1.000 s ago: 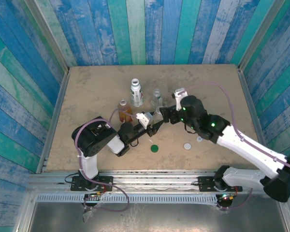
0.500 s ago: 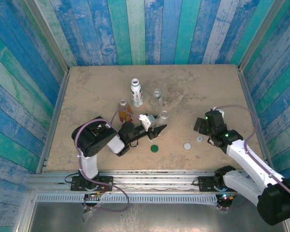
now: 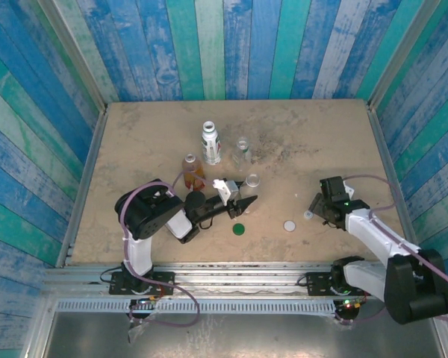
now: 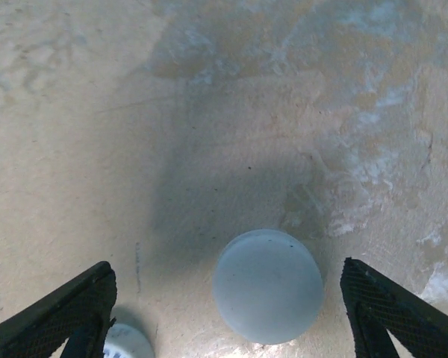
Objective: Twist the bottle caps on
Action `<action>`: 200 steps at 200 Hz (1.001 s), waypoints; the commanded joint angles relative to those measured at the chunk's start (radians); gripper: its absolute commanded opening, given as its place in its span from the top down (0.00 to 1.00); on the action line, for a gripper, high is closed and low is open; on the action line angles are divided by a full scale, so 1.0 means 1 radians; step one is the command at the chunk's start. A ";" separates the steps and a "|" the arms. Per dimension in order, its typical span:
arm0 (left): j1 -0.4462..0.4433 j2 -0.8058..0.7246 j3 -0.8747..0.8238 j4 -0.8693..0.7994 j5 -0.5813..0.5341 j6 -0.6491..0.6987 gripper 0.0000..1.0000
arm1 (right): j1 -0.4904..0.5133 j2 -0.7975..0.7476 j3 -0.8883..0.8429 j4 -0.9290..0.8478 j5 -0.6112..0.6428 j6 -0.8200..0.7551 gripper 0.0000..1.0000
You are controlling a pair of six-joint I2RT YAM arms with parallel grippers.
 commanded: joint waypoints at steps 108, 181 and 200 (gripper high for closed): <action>-0.002 0.011 -0.011 0.001 -0.031 0.006 0.46 | 0.042 0.174 0.088 0.011 -0.089 -0.099 0.55; -0.002 0.000 -0.044 0.021 -0.041 0.014 0.46 | 0.236 0.328 0.211 0.028 -0.065 -0.090 0.53; -0.002 -0.006 -0.053 0.017 -0.047 0.016 0.46 | 0.279 0.345 0.237 0.043 -0.064 -0.085 0.50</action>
